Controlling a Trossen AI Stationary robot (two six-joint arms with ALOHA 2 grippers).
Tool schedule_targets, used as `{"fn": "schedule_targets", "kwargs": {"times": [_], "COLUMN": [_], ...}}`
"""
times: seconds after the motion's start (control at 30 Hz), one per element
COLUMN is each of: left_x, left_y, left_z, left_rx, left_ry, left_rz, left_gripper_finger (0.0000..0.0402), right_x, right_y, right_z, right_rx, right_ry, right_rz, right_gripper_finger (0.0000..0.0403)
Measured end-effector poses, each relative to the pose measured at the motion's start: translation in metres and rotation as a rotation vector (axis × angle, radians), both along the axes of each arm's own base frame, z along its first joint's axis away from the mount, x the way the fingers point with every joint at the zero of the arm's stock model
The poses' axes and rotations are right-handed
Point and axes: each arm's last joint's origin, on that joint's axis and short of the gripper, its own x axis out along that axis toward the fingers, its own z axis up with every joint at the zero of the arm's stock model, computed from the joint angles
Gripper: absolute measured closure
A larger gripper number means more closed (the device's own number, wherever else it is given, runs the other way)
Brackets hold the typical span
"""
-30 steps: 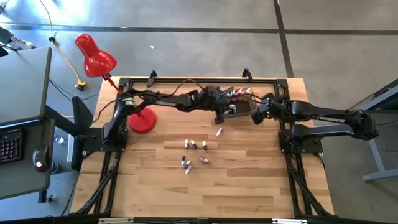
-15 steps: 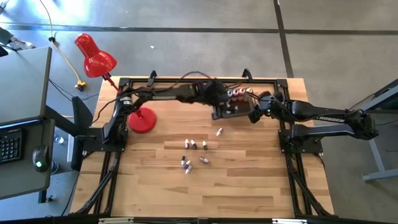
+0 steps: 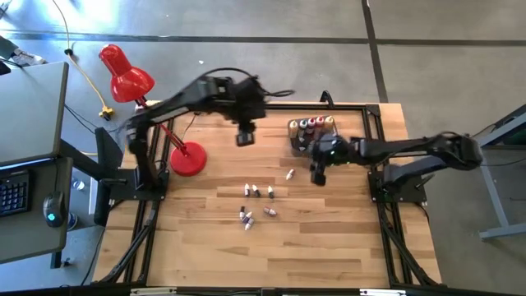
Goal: Pick & Place food coloring
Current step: Put the small orange food coloring bottle into the bin
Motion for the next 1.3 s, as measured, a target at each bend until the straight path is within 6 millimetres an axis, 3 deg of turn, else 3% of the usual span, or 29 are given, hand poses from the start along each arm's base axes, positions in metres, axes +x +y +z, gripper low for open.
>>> {"fn": "schedule_targets", "kwargs": {"times": [0.17, 0.37, 0.63, 0.83, 0.97, 1.17, 1.3], "left_x": [-0.041, -0.066, -0.067, -0.062, -0.062, -0.063, -0.061], "left_y": [-0.013, -0.025, -0.041, -0.055, -0.059, -0.058, -0.057], "left_z": [-0.001, -0.051, -0.129, -0.167, -0.174, -0.175, -0.173], "left_rx": [-0.046, -0.148, -0.186, -0.227, -0.235, -0.210, -0.195], "left_ry": [-0.084, -0.157, -0.247, -0.289, -0.310, -0.309, -0.336], "left_rz": [0.021, 0.019, 0.030, 0.033, 0.031, 0.053, 0.055], "left_gripper_finger": [0.0263, 0.0263, 0.0264, 0.0264, 0.0264, 0.0264, 0.0264], "right_x": [0.020, 0.035, 0.036, 0.047, 0.049, 0.050, 0.051], "right_y": [0.017, 0.019, 0.019, 0.020, 0.018, 0.012, 0.006], "right_z": [-0.027, -0.045, -0.049, -0.063, -0.081, -0.086, -0.084], "right_rx": [-0.070, -0.139, -0.243, -0.187, -0.202, -0.319, -0.290], "right_ry": [0.089, 0.103, 0.132, 0.104, 0.178, 0.278, 0.271], "right_rz": [0.247, 0.238, 0.379, 0.405, 0.385, 0.330, 0.345], "right_gripper_finger": [0.0235, 0.0235, 0.0236, 0.0236, 0.0236, 0.0236, 0.0236]}}
